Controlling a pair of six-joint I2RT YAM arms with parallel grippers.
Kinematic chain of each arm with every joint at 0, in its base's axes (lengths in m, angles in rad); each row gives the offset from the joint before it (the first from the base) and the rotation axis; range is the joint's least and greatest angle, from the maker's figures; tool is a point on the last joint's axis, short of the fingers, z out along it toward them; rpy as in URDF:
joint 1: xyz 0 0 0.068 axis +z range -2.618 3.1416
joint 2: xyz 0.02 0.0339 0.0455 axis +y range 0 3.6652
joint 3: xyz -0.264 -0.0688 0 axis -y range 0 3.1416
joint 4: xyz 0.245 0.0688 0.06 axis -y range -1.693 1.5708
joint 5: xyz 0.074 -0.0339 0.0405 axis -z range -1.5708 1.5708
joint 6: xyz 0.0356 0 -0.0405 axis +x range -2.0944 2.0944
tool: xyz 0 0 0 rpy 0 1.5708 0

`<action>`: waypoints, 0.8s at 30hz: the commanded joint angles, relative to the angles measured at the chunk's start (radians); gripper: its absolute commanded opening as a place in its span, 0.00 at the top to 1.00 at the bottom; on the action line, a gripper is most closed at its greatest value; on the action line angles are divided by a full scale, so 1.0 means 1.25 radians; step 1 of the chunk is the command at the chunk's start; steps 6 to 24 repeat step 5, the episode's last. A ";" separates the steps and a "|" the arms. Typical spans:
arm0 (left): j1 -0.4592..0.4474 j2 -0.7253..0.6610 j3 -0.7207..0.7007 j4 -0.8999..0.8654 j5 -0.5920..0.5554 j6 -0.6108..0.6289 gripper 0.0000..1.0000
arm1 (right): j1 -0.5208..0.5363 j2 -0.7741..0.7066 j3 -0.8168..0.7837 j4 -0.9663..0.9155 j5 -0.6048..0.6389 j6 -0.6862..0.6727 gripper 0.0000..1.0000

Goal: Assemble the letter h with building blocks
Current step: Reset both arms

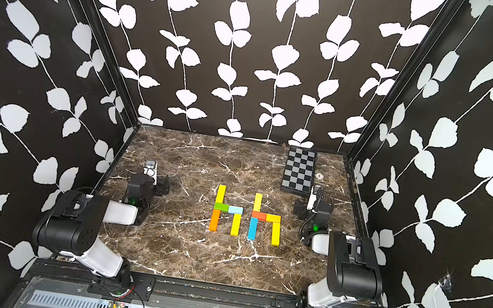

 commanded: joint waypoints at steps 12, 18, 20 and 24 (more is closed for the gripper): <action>0.004 -0.014 -0.006 0.008 0.009 0.007 0.01 | 0.009 -0.009 0.012 0.024 0.002 -0.022 0.01; 0.004 -0.014 -0.006 0.008 0.009 0.007 0.01 | 0.009 -0.009 0.012 0.024 0.002 -0.022 0.01; 0.004 -0.014 -0.006 0.008 0.009 0.007 0.01 | 0.009 -0.009 0.012 0.024 0.002 -0.022 0.01; 0.004 -0.014 -0.006 0.008 0.009 0.007 0.01 | 0.009 -0.009 0.012 0.024 0.002 -0.022 0.01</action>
